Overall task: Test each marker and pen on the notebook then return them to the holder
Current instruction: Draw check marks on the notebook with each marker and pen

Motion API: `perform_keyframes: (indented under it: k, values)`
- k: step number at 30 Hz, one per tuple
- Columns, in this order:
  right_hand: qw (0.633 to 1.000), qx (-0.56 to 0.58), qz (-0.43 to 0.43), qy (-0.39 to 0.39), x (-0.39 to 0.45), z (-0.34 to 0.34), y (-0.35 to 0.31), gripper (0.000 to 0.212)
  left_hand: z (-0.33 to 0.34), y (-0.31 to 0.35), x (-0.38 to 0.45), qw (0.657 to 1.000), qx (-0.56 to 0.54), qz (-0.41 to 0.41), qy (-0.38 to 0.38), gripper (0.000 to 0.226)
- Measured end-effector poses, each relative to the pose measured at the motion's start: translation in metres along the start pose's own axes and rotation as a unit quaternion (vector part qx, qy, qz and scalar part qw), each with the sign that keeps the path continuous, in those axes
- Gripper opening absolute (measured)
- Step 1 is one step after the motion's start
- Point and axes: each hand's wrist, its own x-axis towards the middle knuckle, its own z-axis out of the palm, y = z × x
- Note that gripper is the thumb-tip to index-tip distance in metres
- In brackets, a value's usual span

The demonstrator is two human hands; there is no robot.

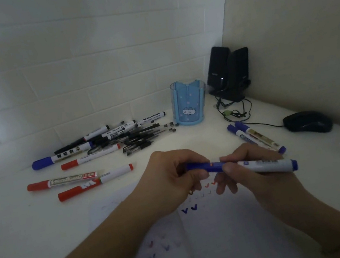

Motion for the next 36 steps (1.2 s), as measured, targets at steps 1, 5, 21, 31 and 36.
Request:
perform_keyframes:
  k: [1, 5, 21, 31, 36]
  values:
    - [1.0, -0.017, -0.001, 0.002, 0.001, 0.001, -0.003, 0.025, 0.0, 0.0, 0.002, 1.0, 0.005, 0.0, 0.007, 0.023]
    - [0.997, 0.023, 0.037, 0.056, 0.005, -0.015, -0.005, 0.023, 0.008, -0.005, 0.006, 0.998, -0.004, -0.011, 0.062, 0.026]
    - [0.918, -0.151, 0.026, 0.366, -0.155, -0.199, -0.074, 0.012, 0.107, 0.127, 0.069, 0.599, 0.689, 0.06, -0.405, 0.062]
    - [0.772, -0.462, 0.247, 0.359, -0.356, -0.261, -0.022, 0.012, 0.281, 0.143, -0.005, 0.739, 0.261, 0.537, -0.313, 0.042]
    - [0.719, -0.548, 0.334, 0.267, -0.386, -0.267, 0.012, 0.025, 0.289, 0.132, -0.002, 0.755, 0.239, 0.52, -0.319, 0.04]
